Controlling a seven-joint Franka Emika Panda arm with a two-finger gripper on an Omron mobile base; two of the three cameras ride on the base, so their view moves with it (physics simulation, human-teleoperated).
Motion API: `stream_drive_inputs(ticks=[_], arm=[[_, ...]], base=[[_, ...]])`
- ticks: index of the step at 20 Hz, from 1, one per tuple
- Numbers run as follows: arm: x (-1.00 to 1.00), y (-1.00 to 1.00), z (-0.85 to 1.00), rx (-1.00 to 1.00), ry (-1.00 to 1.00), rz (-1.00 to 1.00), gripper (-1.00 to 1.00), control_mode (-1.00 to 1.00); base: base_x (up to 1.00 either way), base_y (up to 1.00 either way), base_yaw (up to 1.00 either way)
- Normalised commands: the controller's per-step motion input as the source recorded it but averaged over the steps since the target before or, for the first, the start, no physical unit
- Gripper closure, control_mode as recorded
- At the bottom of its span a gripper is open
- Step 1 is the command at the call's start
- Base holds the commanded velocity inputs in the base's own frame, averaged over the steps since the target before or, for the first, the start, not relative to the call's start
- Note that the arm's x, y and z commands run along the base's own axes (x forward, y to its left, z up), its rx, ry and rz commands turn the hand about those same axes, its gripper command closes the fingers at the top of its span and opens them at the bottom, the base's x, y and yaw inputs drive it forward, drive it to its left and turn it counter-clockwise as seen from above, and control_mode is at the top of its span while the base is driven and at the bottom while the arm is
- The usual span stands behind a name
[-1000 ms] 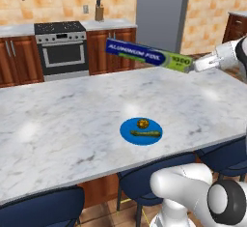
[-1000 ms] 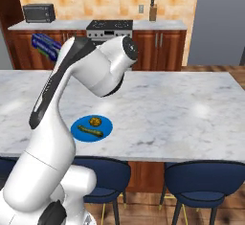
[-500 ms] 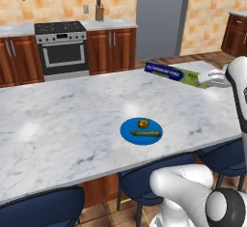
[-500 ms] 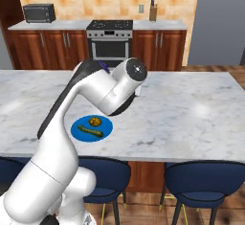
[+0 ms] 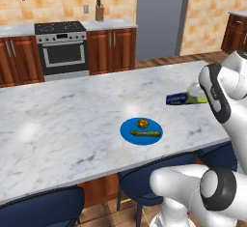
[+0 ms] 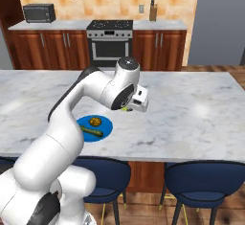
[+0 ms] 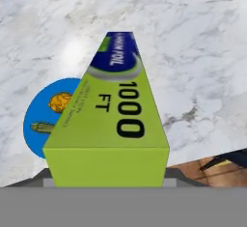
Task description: Retrieve the tupperware and aluminum foil from the cabinet and place them on the dining counter near the plate with squash and lemon to prepare for storing leftovers.
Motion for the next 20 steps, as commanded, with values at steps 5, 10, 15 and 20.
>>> stream_drive_inputs(ticks=[5,10,15,20], arm=[[0.45,0.00,-0.49,-0.10,0.11,-0.01,1.00,-1.00],[0.42,0.00,-0.51,-0.02,0.00,0.00,1.00,-1.00],[0.39,0.00,-0.83,0.00,-0.09,0.00,1.00,-1.00],[0.34,0.05,-1.00,0.00,-0.15,0.04,1.00,-1.00]], base=[[0.00,0.00,0.00],[0.00,0.00,0.00],[0.00,0.00,0.00],[0.00,0.00,0.00]])
